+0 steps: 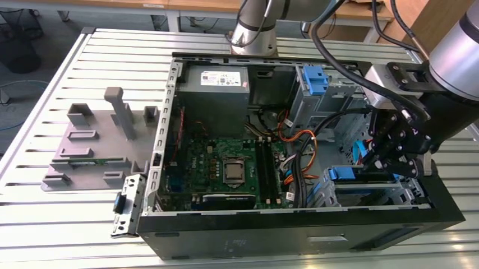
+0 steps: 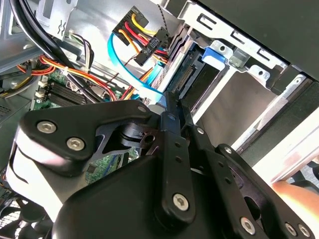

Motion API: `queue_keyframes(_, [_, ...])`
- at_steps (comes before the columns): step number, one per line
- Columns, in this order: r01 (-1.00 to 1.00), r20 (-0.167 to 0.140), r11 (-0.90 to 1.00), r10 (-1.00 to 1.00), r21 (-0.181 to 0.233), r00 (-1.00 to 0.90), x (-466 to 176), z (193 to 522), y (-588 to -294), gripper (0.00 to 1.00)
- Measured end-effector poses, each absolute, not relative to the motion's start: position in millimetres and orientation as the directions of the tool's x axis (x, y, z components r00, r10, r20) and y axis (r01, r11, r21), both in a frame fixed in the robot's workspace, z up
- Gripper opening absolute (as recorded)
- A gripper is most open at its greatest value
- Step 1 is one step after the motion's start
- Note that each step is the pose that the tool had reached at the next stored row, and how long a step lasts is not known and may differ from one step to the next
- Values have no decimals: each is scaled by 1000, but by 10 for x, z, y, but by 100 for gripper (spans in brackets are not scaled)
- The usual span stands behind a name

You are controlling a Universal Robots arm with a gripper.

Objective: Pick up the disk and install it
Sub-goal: 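Insert the first disk wire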

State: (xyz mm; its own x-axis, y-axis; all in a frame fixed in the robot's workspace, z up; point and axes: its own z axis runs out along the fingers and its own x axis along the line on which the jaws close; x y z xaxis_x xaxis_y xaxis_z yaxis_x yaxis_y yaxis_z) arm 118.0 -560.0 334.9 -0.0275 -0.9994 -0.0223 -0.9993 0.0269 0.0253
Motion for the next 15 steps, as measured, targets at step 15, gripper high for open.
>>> queue_keyframes(15, [-999, -22, 27, -999, 25, -27, 1180, 3302, -5604, 16])
